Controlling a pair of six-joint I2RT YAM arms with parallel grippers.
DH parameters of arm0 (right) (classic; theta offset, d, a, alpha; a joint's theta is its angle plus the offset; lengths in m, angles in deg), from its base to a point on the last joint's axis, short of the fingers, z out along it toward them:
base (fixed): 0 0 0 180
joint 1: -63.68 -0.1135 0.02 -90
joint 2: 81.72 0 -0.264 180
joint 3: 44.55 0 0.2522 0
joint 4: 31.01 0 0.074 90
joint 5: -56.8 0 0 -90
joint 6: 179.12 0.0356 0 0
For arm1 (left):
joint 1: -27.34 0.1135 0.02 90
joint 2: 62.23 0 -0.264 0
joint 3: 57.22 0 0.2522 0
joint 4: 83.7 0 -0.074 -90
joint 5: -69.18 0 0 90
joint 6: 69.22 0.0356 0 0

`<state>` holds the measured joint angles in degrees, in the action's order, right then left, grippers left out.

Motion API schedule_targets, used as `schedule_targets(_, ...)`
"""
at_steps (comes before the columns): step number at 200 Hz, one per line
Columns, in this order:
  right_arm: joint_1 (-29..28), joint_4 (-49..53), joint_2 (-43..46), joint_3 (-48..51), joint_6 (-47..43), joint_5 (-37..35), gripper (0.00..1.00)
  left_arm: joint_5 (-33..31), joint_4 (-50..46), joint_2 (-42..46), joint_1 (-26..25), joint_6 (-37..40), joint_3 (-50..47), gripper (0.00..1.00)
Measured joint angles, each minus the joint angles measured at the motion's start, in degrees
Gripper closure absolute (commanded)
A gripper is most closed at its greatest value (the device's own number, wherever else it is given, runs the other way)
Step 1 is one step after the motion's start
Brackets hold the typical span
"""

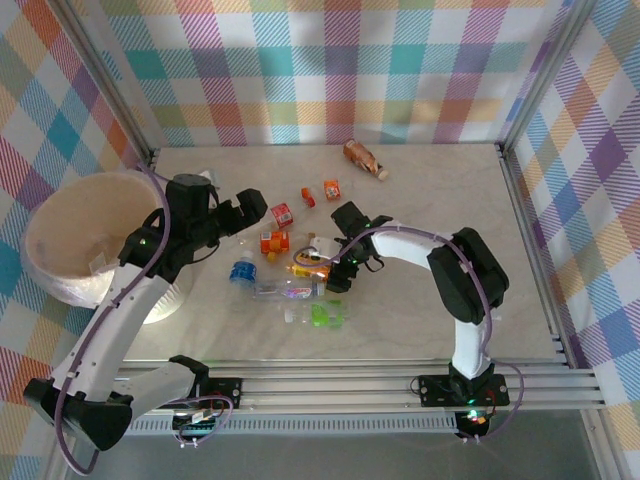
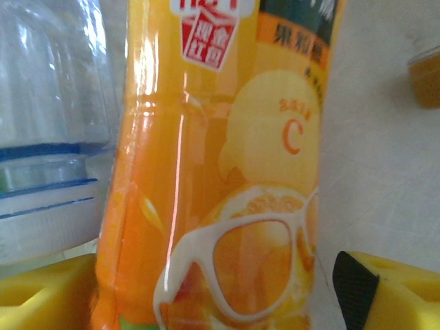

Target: Put the plastic bottles in the bin

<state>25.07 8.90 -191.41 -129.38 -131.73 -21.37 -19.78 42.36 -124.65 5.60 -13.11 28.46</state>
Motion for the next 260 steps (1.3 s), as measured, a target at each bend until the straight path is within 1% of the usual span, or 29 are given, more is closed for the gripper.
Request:
schedule_targets(23, 0.0, -0.2, -0.8, 0.0, -0.3, -0.9, 0.28, 0.8, 0.3, -1.4, 0.0, -0.2, -0.3, 0.00)
schedule_targets(48, 0.0, -0.8, -0.9, 0.0, -0.2, -1.6, 0.40, 1.5, 0.3, -3.2, 0.0, -0.2, -0.3, 0.00)
schedule_targets(68, 0.0, -2.3, -0.7, 0.5, 0.1, -2.1, 0.48, 1.5, 0.3, -3.4, 0.0, -0.2, -0.3, 0.00)
schedule_targets(92, 0.0, -4.1, 0.6, 2.4, 0.5, -2.6, 0.54, 1.5, 0.3, -3.4, 0.0, -0.2, -0.3, 0.00)
schedule_targets(112, 0.0, -5.9, 3.4, 5.2, 1.5, -2.9, 0.59, 1.5, 0.3, -3.4, 0.0, -0.2, -0.3, 0.00)
schedule_targets(136, 0.0, -8.5, 8.9, 9.1, 2.9, -2.8, 0.62, 1.6, 0.5, -3.4, 0.0, -0.2, -0.3, 0.00)
schedule_targets(149, 0.0, -10.0, 12.6, 11.1, 3.8, -2.8, 0.63, 2.6, 1.7, -3.4, 0.0, -0.2, -0.3, 0.00)
schedule_targets(172, 0.0, -12.5, 19.2, 13.9, 6.3, -2.8, 0.63, 7.1, 6.3, -3.5, 0.0, -0.5, -0.9, 0.00)
schedule_targets(199, 0.7, -15.5, 26.6, 17.3, 11.2, -2.2, 0.64, 12.9, 13.1, -4.6, -0.2, -1.7, -2.5, 0.00)
schedule_targets(226, 2.3, -16.7, 32.6, 20.2, 20.1, -1.7, 0.65, 15.2, 18.0, -6.7, -1.7, -3.0, -3.6, 0.00)
schedule_targets(260, 3.7, -18.6, 36.9, 22.4, 33.7, -0.6, 0.64, 16.5, 23.6, -9.0, -5.1, -4.1, -4.6, 0.00)
